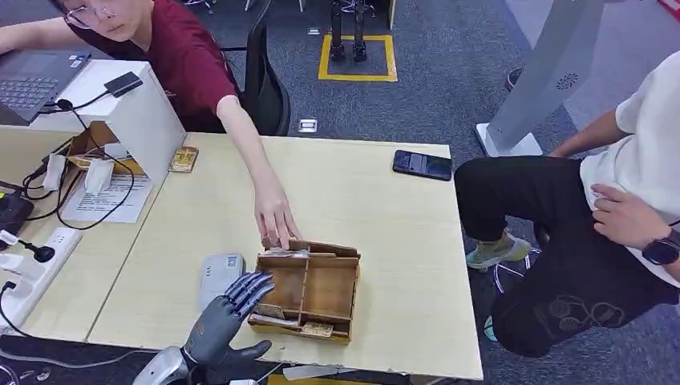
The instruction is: Pass the card to the sensor for recognition and then transmit it.
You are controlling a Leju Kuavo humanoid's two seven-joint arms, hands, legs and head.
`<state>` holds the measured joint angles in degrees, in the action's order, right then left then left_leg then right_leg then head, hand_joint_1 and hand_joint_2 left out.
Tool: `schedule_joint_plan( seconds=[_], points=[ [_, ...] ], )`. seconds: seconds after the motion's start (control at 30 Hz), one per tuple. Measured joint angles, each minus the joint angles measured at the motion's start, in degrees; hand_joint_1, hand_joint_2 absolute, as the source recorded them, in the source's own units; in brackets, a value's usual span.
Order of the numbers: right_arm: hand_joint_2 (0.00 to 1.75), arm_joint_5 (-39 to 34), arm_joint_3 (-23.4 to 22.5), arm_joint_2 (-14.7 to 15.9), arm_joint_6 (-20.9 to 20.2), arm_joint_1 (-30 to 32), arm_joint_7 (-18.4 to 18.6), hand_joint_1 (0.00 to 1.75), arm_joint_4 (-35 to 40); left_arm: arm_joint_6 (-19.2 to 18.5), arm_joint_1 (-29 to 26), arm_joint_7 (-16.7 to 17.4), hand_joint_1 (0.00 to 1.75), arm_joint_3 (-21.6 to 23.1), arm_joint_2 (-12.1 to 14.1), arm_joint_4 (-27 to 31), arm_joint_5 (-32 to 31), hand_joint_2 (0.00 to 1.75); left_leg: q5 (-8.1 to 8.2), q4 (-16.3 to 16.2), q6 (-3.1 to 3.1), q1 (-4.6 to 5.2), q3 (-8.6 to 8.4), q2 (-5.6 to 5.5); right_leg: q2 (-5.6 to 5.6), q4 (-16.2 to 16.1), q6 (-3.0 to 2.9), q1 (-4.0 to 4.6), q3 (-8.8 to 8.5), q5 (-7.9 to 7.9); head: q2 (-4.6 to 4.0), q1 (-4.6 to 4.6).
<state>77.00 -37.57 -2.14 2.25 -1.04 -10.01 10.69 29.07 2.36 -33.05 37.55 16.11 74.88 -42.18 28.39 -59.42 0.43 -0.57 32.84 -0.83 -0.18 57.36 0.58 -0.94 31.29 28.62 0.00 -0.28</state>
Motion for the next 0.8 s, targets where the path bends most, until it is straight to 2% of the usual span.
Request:
schedule_joint_plan(
  seconds=[0.47,0.5,0.53,0.57,0.8],
  points=[
    [1.75,0.39,-0.04,0.00,0.35,-0.17,-0.33,0.00,0.00,0.37,0.01,1.51,0.00,0.00,0.00,0.00,-1.44,1.75,0.00,0.00,0.00,0.00,0.00,0.00,0.00,0.00,0.00,0.00,0.00,0.00,0.00,0.00],
    [1.75,0.39,-0.04,0.00,0.35,-0.21,-0.37,0.00,0.00,0.37,0.00,1.55,0.38,0.00,0.00,-0.02,-1.64,1.75,0.00,0.00,0.00,0.00,0.00,0.00,0.00,0.00,0.00,0.00,0.00,0.00,0.00,0.00],
    [1.75,0.41,-0.04,0.00,0.35,-0.24,-0.42,0.00,0.00,0.37,0.00,1.68,0.47,0.00,0.00,-0.04,-1.79,1.75,0.00,0.00,0.00,0.00,0.00,0.00,0.00,0.00,0.00,0.00,0.00,0.00,0.00,0.00],
    [1.75,0.42,-0.04,0.00,0.35,-0.27,-0.46,0.00,0.00,0.37,0.00,1.75,1.57,0.00,0.00,-0.07,-1.81,1.75,0.00,0.00,0.00,0.00,0.00,0.00,0.00,0.00,0.00,0.00,0.00,0.00,0.02,0.00],
    [1.75,0.44,-0.04,0.00,0.35,-0.29,-1.09,0.00,0.00,0.33,-0.01,1.84,1.57,0.00,0.02,-0.07,-1.62,1.75,0.00,0.00,0.00,0.00,0.00,0.00,0.00,0.00,0.00,0.00,0.00,0.00,0.00,0.00]
  ],
)
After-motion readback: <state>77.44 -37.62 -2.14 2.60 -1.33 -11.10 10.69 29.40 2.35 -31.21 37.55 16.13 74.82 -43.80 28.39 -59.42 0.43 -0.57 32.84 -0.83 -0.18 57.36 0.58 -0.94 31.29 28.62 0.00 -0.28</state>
